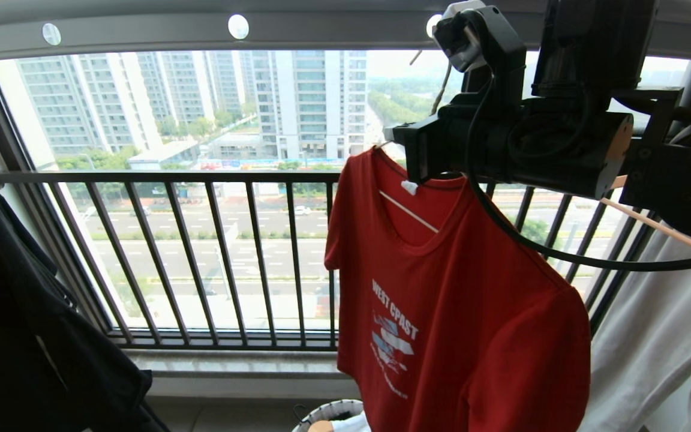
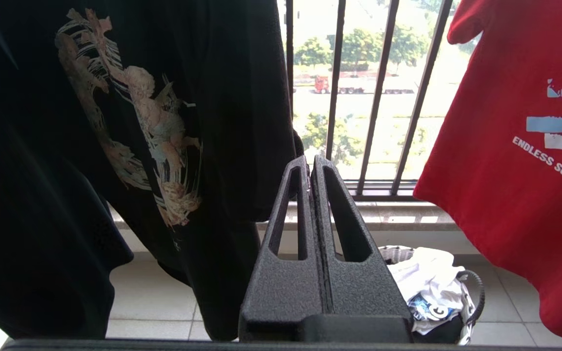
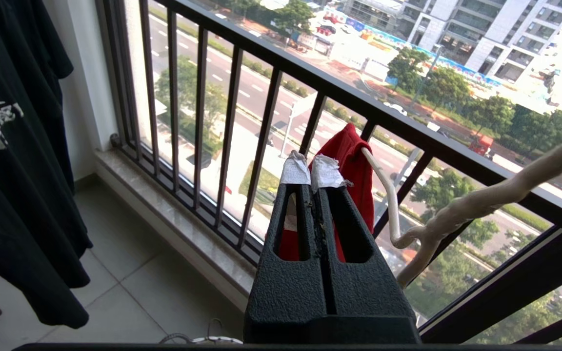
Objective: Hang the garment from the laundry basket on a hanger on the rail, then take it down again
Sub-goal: Take the clothes off the clothes rack
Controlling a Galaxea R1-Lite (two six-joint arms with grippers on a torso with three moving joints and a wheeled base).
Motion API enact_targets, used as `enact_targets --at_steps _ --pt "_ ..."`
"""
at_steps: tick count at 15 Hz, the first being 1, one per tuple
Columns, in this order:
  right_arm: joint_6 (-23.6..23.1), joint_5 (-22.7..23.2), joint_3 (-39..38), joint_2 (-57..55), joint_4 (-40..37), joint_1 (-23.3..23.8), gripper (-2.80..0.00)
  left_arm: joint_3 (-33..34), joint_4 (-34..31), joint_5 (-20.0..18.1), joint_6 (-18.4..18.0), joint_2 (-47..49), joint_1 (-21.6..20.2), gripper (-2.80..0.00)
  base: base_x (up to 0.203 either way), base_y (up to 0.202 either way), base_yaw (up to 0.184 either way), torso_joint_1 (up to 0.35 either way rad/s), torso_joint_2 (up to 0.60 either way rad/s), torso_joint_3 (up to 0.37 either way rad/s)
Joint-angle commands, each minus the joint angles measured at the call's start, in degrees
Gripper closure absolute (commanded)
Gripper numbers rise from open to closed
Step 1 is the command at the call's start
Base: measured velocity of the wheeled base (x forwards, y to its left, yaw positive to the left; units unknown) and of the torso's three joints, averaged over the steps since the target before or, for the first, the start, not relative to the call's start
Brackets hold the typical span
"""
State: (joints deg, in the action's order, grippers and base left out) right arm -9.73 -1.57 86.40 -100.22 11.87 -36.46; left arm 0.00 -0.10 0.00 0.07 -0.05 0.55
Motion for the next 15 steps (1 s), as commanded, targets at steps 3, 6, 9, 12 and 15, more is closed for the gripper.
enact_targets --at_steps 3,6,9,12,15 --pt "-0.9 -0.36 -1.45 0.29 0.17 0.08 0.0 0.0 0.01 0.0 0.01 0.05 -0.02 0.0 0.0 0.0 0.0 0.0 0.0 0.0" --pt "-1.08 -0.36 -1.32 0.2 0.16 0.16 0.0 0.0 0.01 0.0 0.01 0.05 -0.02 0.0 0.0 0.0 0.0 0.0 0.0 0.0" --pt "-1.08 -0.36 -1.41 0.11 0.08 0.34 0.0 0.0 0.01 0.0 0.01 0.05 -0.02 0.0 0.0 0.0 0.0 0.0 0.0 0.0" --pt "-2.49 -0.36 -1.5 0.11 0.08 0.43 0.0 0.08 0.01 0.0 0.01 0.05 0.06 0.0 0.0 0.0 0.0 0.0 0.0 0.0" --pt "-2.51 -0.36 -1.07 0.57 -4.22 0.43 0.0 0.0 0.01 0.0 0.01 0.05 0.07 0.0 0.0 0.0 0.0 0.0 0.0 0.0"
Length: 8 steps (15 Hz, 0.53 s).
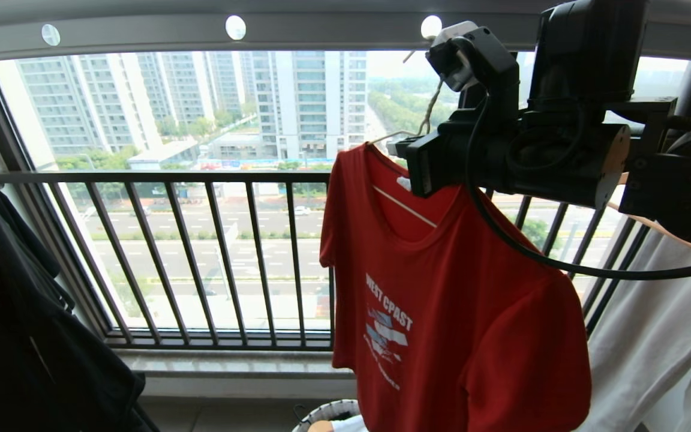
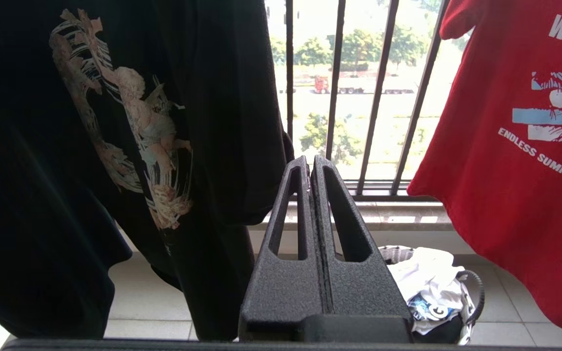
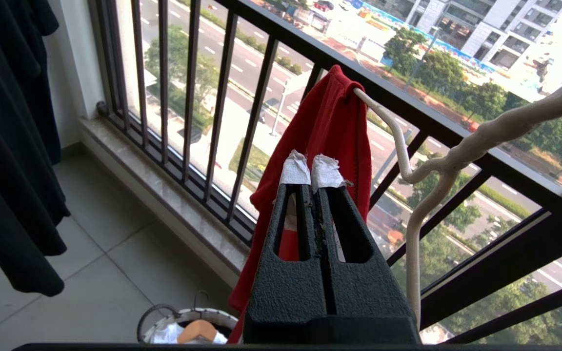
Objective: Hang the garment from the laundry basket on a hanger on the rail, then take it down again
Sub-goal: Take the clothes off the clothes rack
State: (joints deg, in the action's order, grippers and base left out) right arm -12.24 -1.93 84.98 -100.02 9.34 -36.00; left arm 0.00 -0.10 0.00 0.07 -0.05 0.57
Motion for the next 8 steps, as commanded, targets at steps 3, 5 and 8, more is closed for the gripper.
enact_targets --at_steps 3,5,8 --pt "-0.05 -0.01 0.72 0.44 -1.76 0.32 0.0 0.0 0.01 0.0 0.0 0.05 0.03 0.0 0.0 0.0 0.0 0.0 0.0 0.0" --pt "-0.06 -0.18 1.92 0.21 -0.82 0.32 0.0 0.0 0.01 0.0 0.0 0.05 0.02 0.0 0.0 0.0 0.0 0.0 0.0 0.0" --pt "-0.3 -0.1 2.47 0.18 -1.05 0.32 0.0 0.0 0.01 0.0 -0.01 0.05 -0.04 0.0 0.0 0.0 0.0 0.0 0.0 0.0"
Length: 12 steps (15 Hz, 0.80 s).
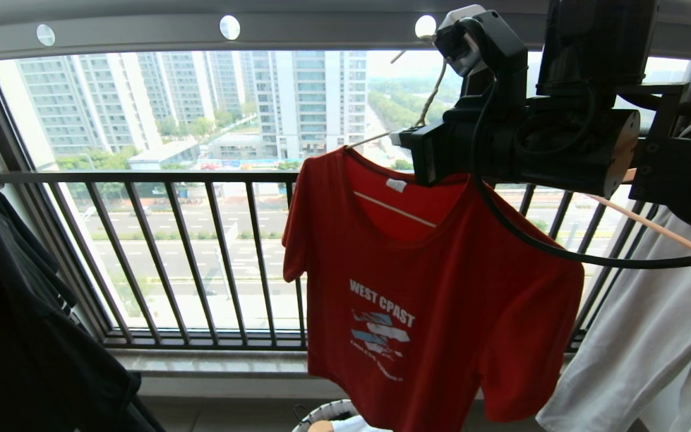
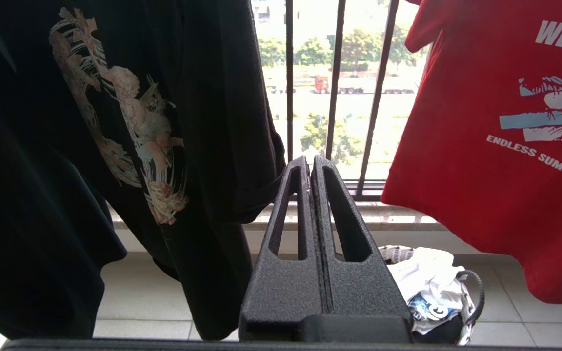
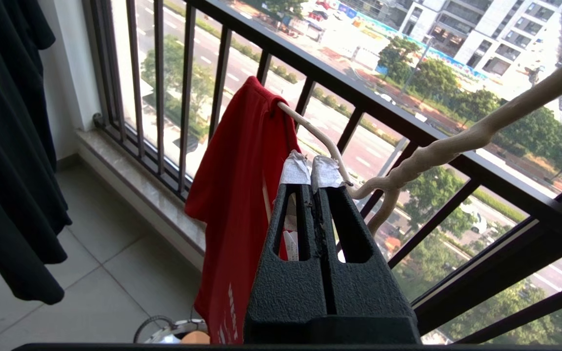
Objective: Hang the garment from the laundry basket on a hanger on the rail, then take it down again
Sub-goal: Take the clothes off the clothes rack
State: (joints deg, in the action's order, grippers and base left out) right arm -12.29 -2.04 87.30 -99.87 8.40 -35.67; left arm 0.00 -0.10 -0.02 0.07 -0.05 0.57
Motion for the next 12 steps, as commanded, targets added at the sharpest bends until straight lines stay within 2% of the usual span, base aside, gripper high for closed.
enact_targets --at_steps 1,10,11,12 --pt "-0.63 0.1 0.07 0.02 -0.42 -0.03 0.0 0.0 0.01 0.02 0.01 0.05 0.04 0.0 0.0 0.0 0.0 0.0 0.0 0.0" --pt "-1.36 0.19 1.12 -0.42 -1.98 -0.1 0.0 0.0 0.01 0.02 -0.06 0.05 -0.04 0.0 0.0 0.0 0.0 0.0 0.0 0.0" --pt "-2.13 0.28 1.03 -0.42 -1.9 -0.1 -2.8 0.0 0.01 0.02 -0.07 0.05 -0.05 0.0 0.0 0.0 0.0 0.0 0.0 0.0" --pt "-2.13 0.28 1.12 -0.6 -1.81 -0.1 -2.8 0.0 0.01 0.02 0.01 0.05 -0.03 0.0 0.0 0.0 0.0 0.0 0.0 0.0"
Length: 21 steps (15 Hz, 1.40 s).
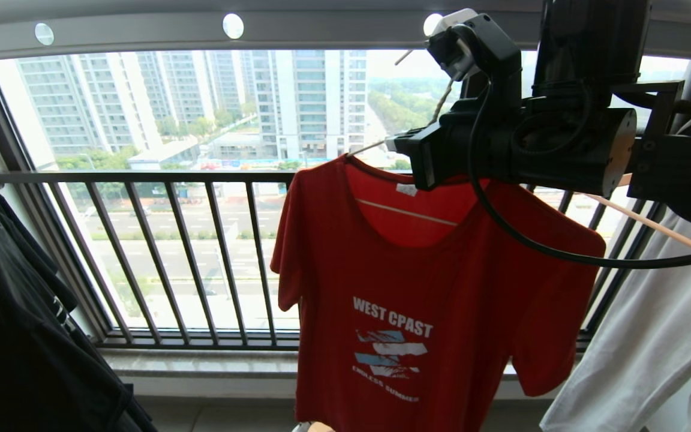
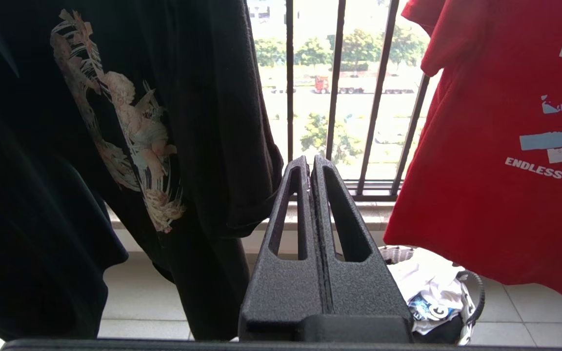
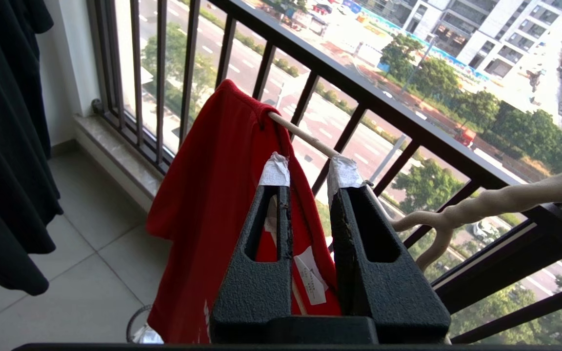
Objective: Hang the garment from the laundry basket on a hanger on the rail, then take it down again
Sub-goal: Take the clothes off the clothes rack
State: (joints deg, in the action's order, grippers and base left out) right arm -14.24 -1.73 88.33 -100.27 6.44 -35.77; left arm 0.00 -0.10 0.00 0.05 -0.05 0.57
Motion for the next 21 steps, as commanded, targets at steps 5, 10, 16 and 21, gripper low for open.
enact_targets --at_steps 5,10,16,21 --pt "-0.26 0.06 0.06 -0.28 0.16 0.0 -2.8 0.0 0.01 0.0 0.04 0.05 0.04 0.0 0.0 0.0 0.0 0.0 0.0 0.0" --pt "0.28 0.1 -2.63 2.87 -0.59 0.0 -2.8 0.0 0.01 0.0 -0.01 0.05 0.04 0.0 0.0 0.0 0.0 0.0 0.0 0.0" --pt "4.72 4.26 -9.86 17.28 -6.49 -1.11 -2.8 0.0 0.01 0.0 0.04 0.05 -0.05 0.0 0.0 0.0 0.0 0.0 0.0 0.0" --pt "6.24 6.14 -8.67 19.32 -14.04 -0.25 -2.8 0.01 0.01 0.0 0.0 0.05 -0.04 0.0 0.0 0.0 0.0 0.0 0.0 0.0"
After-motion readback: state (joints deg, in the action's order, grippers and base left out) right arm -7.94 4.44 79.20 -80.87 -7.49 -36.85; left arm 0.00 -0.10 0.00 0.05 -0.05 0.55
